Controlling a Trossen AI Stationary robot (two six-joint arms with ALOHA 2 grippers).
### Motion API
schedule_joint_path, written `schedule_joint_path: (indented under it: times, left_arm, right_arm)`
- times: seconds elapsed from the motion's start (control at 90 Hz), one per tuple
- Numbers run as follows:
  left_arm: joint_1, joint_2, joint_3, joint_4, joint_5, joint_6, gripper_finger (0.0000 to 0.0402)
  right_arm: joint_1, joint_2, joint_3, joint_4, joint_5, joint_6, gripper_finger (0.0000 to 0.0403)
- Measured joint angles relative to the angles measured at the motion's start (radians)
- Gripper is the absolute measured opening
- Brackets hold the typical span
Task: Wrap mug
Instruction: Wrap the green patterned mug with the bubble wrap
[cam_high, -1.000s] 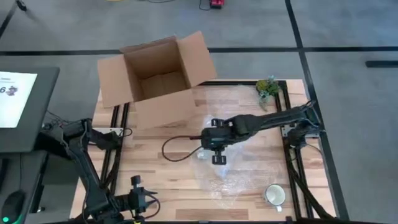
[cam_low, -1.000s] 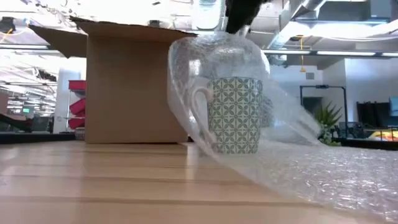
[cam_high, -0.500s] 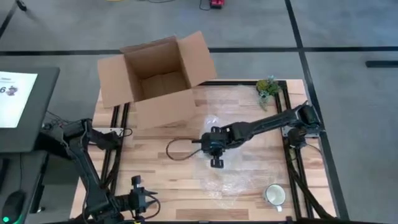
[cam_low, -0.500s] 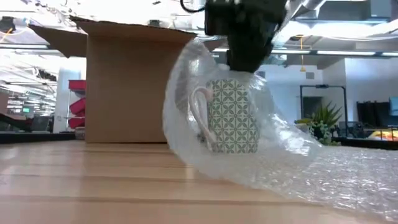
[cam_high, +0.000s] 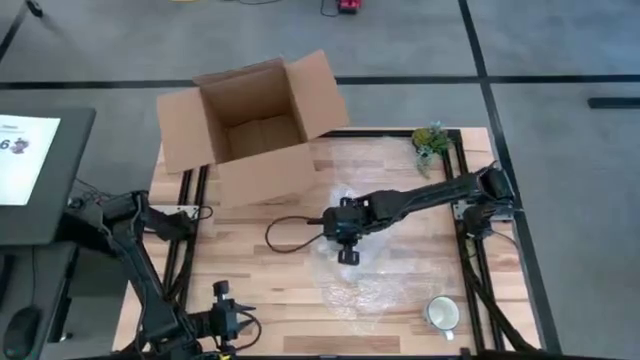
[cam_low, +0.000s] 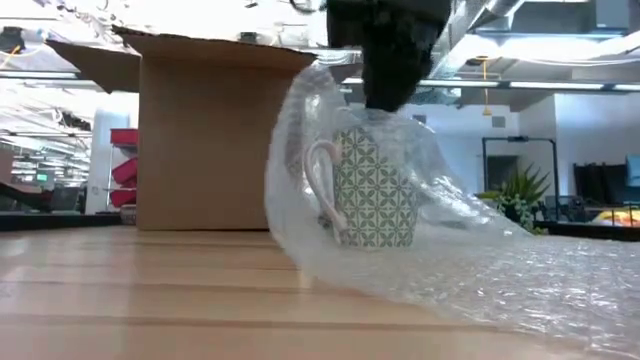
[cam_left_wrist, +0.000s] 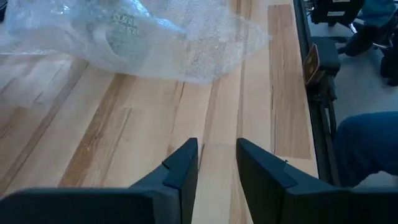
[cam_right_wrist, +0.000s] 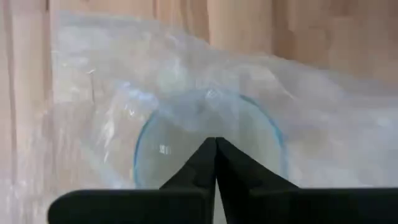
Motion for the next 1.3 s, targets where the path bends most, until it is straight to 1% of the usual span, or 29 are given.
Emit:
schedule_joint_path:
  times: [0.067,0.122,0.222,0.356,0.556,0.689,0.8,0.944,1.078,1.211,1.3]
  left_arm:
    - [0.0,0.0,0.0,0.0,0.0,0.0,0.009]
    - [0.0,0.0,0.0,0.0,0.0,0.0,0.009]
    - [0.0,0.0,0.0,0.0,0.0,0.0,0.009]
    - [-0.001,0.0,0.0,0.004,0.003,0.0,0.009]
    - [-0.001,0.0,0.0,0.007,0.013,0.002,0.009]
    - [-0.001,0.0,0.0,0.012,0.015,0.019,0.009]
    - [-0.002,0.0,0.0,0.018,0.016,0.019,0.009]
    - [-0.002,0.0,0.0,0.02,0.017,0.019,0.009]
    - [-0.002,0.0,0.0,0.02,0.016,0.019,0.009]
    - [-0.002,0.0,0.0,0.024,0.016,0.019,0.009]
    - [-0.002,0.0,0.0,0.024,0.016,0.019,0.009]
  right_arm:
    - [0.015,0.0,0.063,-0.071,0.027,0.0,0.0]
    - [0.03,-0.002,0.1,-0.095,0.027,0.003,0.0]
    - [0.056,-0.003,0.117,-0.082,-0.025,0.0,0.0]
    - [0.059,0.031,0.061,-0.012,-0.091,-0.005,0.0]
    - [-0.008,0.091,-0.02,0.04,-0.092,-0.003,0.0]
    - [-0.048,0.152,-0.027,0.038,-0.112,-0.009,0.0]
    - [-0.064,0.179,-0.024,0.045,-0.139,-0.041,0.0]
    - [-0.065,0.172,-0.006,0.024,-0.138,-0.045,0.0]
    - [-0.058,0.126,0.054,-0.011,-0.135,-0.046,0.0]
    - [-0.039,0.091,0.133,-0.107,-0.066,-0.04,0.0]
    - [-0.017,0.069,0.167,-0.133,-0.032,-0.031,0.0]
